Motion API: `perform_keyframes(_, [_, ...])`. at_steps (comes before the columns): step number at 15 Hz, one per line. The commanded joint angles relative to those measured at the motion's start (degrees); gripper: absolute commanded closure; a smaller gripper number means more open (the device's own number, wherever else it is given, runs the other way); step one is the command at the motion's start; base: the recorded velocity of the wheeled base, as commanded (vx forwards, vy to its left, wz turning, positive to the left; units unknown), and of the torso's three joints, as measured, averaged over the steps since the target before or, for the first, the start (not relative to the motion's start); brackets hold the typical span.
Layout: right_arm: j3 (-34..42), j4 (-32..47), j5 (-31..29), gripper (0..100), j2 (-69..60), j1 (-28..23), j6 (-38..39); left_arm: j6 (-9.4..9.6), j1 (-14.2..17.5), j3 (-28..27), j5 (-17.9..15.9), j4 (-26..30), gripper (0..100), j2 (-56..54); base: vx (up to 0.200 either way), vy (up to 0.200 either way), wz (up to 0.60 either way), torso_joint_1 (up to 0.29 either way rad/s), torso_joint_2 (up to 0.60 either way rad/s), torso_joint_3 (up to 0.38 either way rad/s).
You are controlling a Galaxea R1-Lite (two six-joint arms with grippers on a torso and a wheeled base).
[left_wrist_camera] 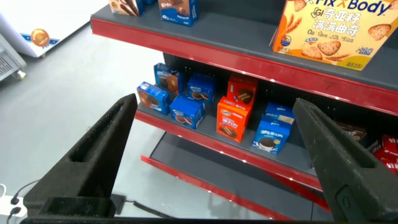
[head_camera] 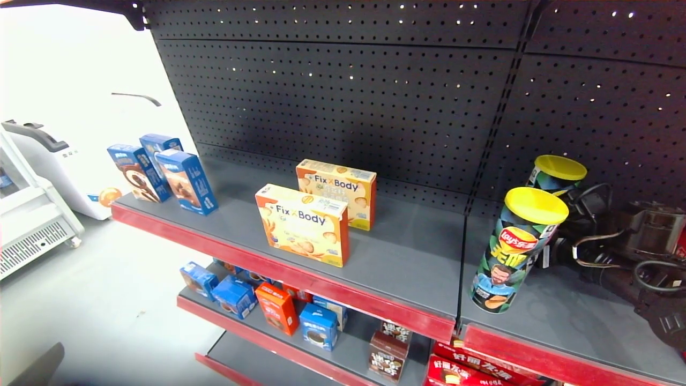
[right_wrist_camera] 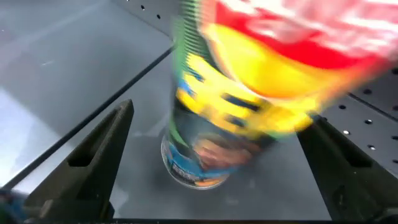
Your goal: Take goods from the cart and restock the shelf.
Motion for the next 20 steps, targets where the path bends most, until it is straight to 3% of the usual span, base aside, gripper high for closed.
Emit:
perform_keyframes(1, [2.03,-0.08,0.15,0,-2.19,-0.01,-0.01,-0.01,-0.04,0.07,0.01,-0.04,0,-0.05,0.0,0.0,0.0,0.0,0.0,0.0])
perform_keyframes(10, [8.27,0.36,0.5,0,-8.16,-0.71,-0.01,-0.01,-0.04,0.25,0.01,-0.04,0,-0.49,0.0,0.0,0.0,0.0,0.0,0.0])
perform_keyframes(20, [9.23,0.53,0.5,0,-9.66,-2.03,-0.19,-0.01,-0.21,1.48,-0.08,-0.04,0,-1.37,0.0,0.0,0.0,0.0,0.0,0.0])
